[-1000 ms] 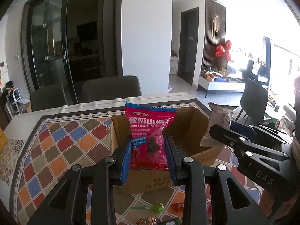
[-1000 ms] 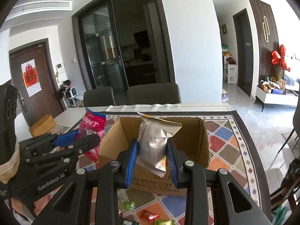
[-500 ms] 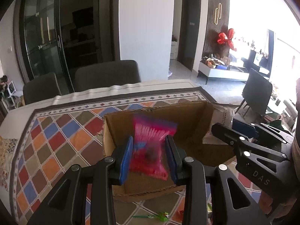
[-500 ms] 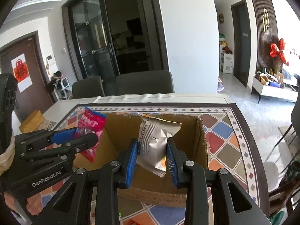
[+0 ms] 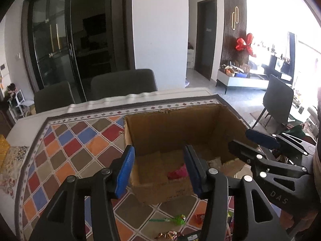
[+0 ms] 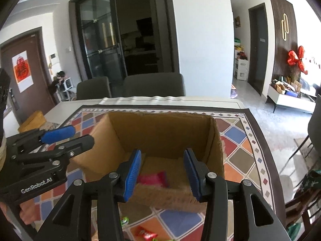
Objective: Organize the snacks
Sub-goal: 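Withdraw both open tools from the box back toward the snack pile, then grasp the Fortune Biscuits bag with the left tool while the right tool grasps the red-white snack packet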
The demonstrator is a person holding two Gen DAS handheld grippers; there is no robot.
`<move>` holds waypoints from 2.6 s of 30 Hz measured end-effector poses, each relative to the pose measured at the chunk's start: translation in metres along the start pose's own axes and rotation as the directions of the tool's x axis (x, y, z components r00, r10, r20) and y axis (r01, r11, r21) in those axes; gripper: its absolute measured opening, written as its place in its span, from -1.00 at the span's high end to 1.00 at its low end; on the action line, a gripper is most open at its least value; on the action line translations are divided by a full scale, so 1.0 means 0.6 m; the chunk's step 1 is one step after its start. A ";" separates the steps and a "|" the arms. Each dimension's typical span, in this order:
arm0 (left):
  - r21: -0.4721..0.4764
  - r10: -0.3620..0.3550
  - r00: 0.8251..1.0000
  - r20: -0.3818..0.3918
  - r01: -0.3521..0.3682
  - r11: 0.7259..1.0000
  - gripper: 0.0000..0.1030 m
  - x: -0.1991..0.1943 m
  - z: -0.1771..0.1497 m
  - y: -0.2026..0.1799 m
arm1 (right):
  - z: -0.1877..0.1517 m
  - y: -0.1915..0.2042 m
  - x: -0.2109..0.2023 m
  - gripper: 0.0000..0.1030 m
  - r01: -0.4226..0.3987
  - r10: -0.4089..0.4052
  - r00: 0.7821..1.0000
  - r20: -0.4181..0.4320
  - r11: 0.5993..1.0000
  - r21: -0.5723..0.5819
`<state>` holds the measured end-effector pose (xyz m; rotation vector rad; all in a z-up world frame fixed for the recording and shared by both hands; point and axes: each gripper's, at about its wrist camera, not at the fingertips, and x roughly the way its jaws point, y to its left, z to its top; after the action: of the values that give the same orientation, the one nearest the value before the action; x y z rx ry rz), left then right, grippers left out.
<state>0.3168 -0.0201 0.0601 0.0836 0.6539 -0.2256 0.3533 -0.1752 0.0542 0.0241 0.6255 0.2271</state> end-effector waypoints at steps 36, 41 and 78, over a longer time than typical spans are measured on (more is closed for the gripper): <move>0.006 -0.045 0.995 -0.086 0.046 0.999 -0.19 -0.126 -0.215 -0.022 | -0.175 0.073 -0.113 0.12 -0.144 0.129 0.982 -0.138 0.984 -0.108; 0.005 -0.057 0.987 -0.148 0.059 0.998 -0.19 -0.110 -0.245 -0.026 | -0.204 0.075 -0.100 0.12 -0.153 0.128 0.970 -0.205 0.982 -0.110; -0.036 -0.103 0.919 -0.379 0.097 0.995 -0.19 0.030 -0.306 -0.024 | -0.263 0.060 0.040 0.12 -0.151 0.029 0.888 -0.459 0.961 -0.230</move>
<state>0.2185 -0.0102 -0.0965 0.0788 1.0504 -0.3067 0.2728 -0.1421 -0.0841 -0.2618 1.0582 0.4116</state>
